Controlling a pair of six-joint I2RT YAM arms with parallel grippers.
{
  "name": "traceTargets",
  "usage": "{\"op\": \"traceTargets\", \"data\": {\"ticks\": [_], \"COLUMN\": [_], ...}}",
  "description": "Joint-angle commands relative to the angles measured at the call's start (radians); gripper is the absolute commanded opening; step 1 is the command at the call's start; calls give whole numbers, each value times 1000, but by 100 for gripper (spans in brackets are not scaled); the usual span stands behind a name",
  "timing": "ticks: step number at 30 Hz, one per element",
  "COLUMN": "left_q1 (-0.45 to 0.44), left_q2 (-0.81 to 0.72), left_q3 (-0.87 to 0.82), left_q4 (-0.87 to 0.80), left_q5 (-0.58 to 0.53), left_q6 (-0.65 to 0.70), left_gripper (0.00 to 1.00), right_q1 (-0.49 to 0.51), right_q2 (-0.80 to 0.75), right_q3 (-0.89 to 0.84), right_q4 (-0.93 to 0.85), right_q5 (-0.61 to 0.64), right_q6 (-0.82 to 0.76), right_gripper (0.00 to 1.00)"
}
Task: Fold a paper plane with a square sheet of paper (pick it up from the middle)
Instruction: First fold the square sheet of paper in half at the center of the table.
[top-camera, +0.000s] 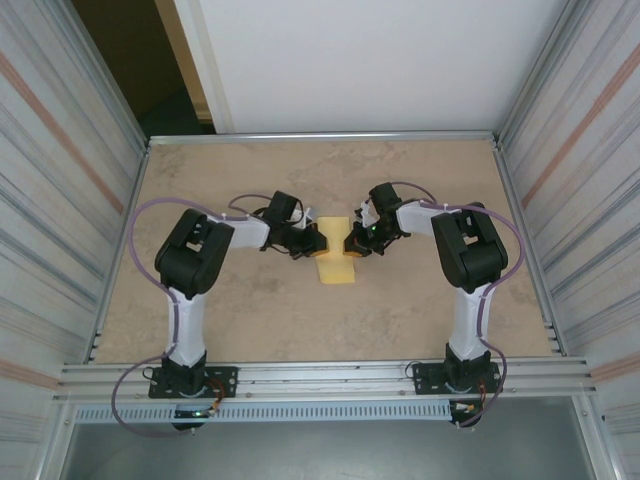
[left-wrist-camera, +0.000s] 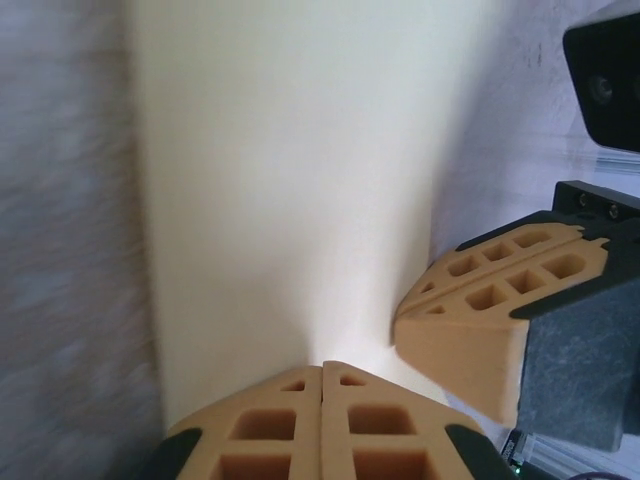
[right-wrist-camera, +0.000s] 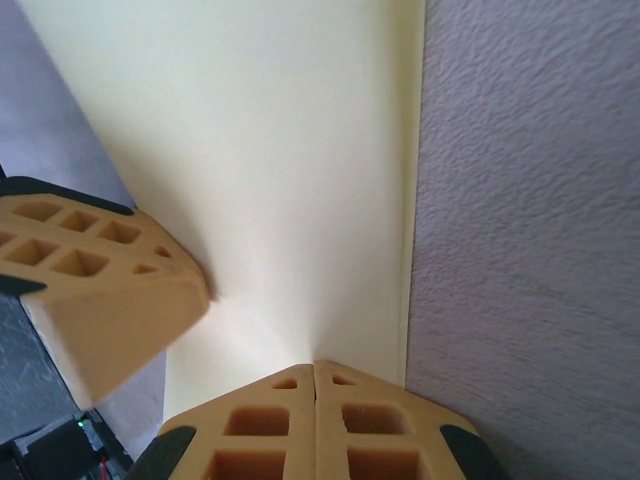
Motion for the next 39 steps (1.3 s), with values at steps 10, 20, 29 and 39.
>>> {"op": "traceTargets", "data": {"ticks": [10,20,29,39], "left_q1": [99,-66,24,162], "left_q2": [-145,-3,69,20], "left_q3": [-70,50,90,71], "left_q4": [-37,47,-70,-135], "left_q5": [-36,-30,-68,-50], "left_q6": [32,-56,18,58], "left_gripper": [8,8,7,7], "right_q1": [-21,-21,-24,-23], "right_q2": [142,153,154,156], "right_q3": [-89,-89,-89,-96], "right_q4": [-146,-146,-136,-130], "right_q5": [347,340,331,329], "right_q6": [-25,-27,-31,-31], "right_gripper": [0,0,0,0]}}
